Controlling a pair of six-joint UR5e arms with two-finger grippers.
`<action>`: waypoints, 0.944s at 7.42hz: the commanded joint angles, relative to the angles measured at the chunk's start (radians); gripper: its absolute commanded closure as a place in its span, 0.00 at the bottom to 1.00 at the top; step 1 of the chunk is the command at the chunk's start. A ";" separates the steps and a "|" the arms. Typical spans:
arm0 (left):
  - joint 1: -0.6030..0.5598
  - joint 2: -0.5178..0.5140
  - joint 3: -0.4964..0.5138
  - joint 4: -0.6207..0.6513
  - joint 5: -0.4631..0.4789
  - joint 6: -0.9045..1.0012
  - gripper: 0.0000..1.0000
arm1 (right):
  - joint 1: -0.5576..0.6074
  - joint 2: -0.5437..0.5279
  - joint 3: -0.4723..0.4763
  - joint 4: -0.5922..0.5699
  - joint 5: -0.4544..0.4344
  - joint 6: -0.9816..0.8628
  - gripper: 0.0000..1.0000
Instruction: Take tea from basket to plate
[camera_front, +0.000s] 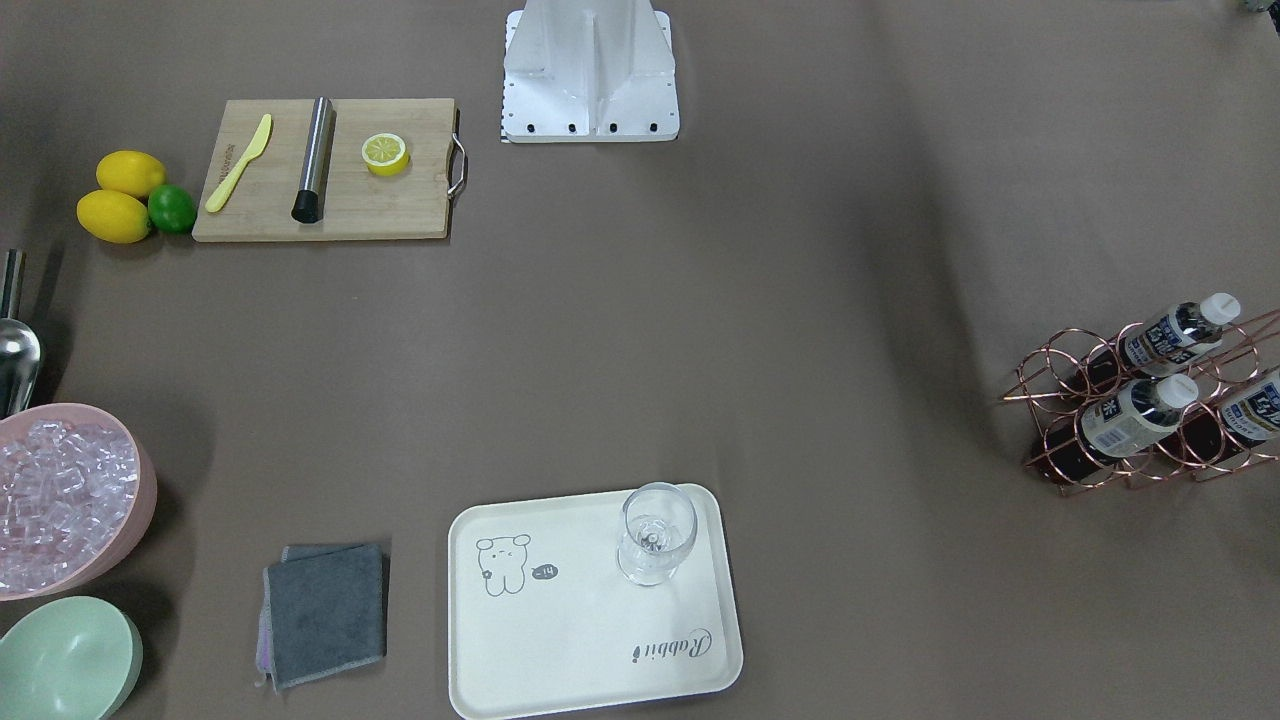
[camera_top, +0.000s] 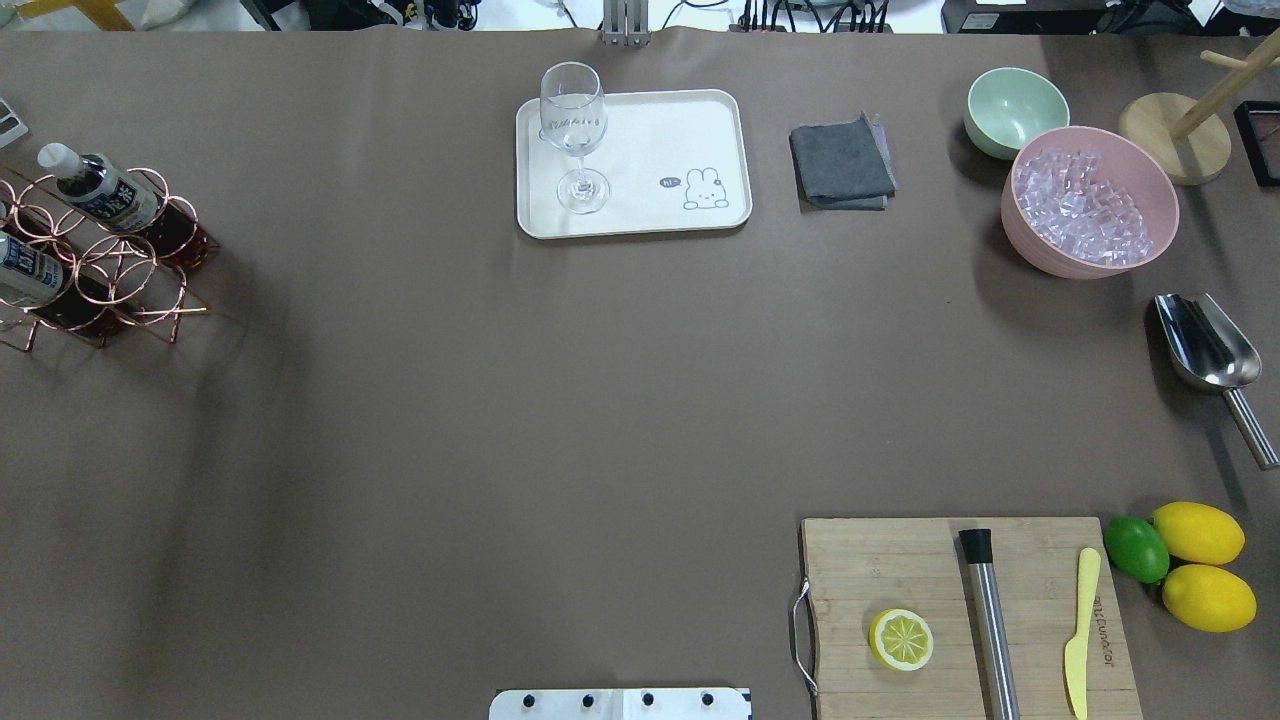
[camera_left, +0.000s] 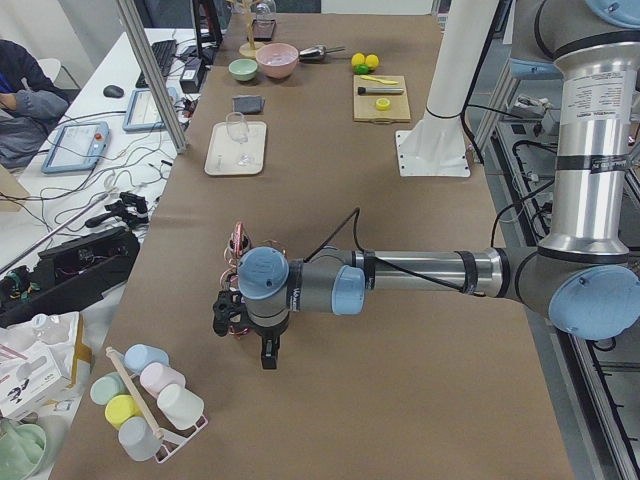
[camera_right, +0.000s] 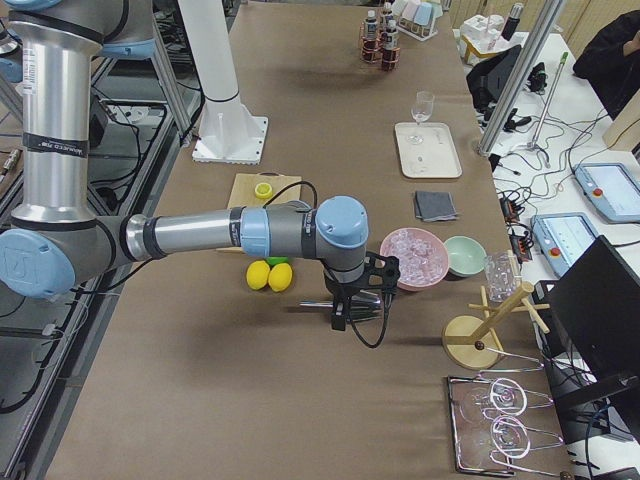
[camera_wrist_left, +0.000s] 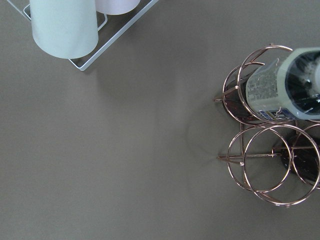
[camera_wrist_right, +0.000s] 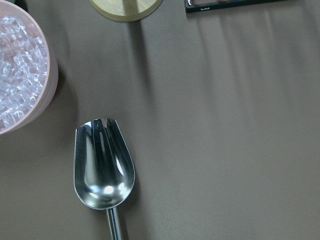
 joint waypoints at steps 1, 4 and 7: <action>-0.005 -0.021 -0.011 0.120 0.008 0.004 0.02 | 0.000 -0.003 0.001 0.004 0.006 0.000 0.00; -0.002 -0.023 -0.074 0.122 0.093 0.006 0.02 | -0.011 0.012 0.001 0.004 0.011 0.013 0.00; -0.035 -0.032 -0.115 0.262 0.093 0.004 0.02 | -0.012 0.017 0.001 0.000 0.053 0.003 0.00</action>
